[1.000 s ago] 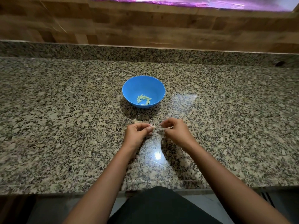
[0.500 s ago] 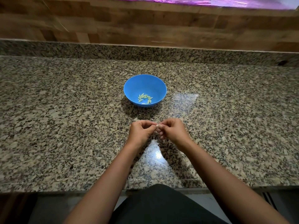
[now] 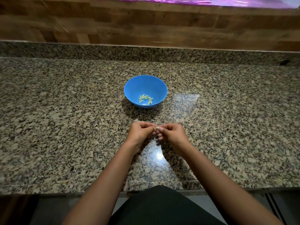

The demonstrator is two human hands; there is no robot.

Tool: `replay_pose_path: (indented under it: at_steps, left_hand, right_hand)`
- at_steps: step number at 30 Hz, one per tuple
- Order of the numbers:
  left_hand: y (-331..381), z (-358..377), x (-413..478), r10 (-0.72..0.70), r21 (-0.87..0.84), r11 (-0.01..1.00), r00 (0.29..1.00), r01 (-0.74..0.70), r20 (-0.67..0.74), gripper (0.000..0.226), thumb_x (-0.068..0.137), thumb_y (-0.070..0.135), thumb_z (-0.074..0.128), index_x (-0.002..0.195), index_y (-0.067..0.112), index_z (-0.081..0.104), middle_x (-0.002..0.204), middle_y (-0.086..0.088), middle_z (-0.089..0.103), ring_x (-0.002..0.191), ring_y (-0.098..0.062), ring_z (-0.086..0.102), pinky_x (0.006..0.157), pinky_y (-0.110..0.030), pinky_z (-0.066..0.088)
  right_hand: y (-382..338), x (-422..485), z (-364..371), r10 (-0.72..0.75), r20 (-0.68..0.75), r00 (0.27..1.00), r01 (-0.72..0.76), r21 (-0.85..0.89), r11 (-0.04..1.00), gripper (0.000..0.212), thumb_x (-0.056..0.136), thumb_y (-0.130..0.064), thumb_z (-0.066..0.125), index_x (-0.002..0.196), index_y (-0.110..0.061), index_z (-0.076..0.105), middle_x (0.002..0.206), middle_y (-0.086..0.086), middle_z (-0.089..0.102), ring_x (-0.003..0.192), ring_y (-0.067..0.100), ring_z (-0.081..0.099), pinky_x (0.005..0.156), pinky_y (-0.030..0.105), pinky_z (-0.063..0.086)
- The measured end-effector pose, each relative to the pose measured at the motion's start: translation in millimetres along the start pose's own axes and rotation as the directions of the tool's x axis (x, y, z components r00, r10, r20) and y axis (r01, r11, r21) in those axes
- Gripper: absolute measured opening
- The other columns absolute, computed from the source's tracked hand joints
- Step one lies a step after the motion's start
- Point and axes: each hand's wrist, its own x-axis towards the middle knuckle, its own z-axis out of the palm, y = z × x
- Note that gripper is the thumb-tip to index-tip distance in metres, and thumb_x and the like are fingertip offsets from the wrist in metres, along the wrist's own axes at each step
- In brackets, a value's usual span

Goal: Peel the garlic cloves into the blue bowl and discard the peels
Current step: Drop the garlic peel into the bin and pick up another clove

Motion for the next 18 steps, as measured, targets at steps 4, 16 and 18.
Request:
replay_pose_path:
  at_steps: [4,16,18]
  left_hand:
    - [0.0,-1.5,-0.5,0.118,0.287,0.951,0.993,-0.116,0.009,0.012,0.076,0.014,0.077,0.085,0.011,0.070,0.086,-0.008,0.072,0.082,-0.019,0.069,0.078,-0.030,0.056]
    - [5.0,8.2,-7.9,0.180,0.181,0.968,0.984,-0.175,-0.014,0.009,0.083,0.001,0.066,0.081,0.010,0.067,0.079,-0.005,0.070,0.074,-0.015,0.067,0.073,-0.023,0.056]
    - [5.5,8.9,-6.9,0.194,0.172,0.967,0.981,-0.187,-0.028,0.011,0.084,0.001,0.064,0.080,0.011,0.067,0.079,-0.005,0.070,0.073,-0.016,0.067,0.075,-0.025,0.056]
  right_hand:
    - [-0.3,2.0,-2.1,0.016,0.004,1.000,-0.017,0.060,0.998,0.012,0.092,0.001,0.052,0.088,0.003,0.064,0.066,0.009,0.060,0.053,0.013,0.054,0.055,0.023,0.053]
    - [-13.7,-4.8,-0.3,0.214,0.081,0.973,-0.226,0.482,0.846,0.016,0.095,0.003,0.043,0.089,0.011,0.056,0.067,0.011,0.058,0.052,0.012,0.054,0.047,0.015,0.050]
    - [-13.5,-5.1,2.5,0.229,0.072,0.971,-0.231,0.538,0.811,0.014,0.094,0.003,0.045,0.089,0.011,0.055,0.065,0.011,0.058,0.052,0.012,0.054,0.047,0.015,0.051]
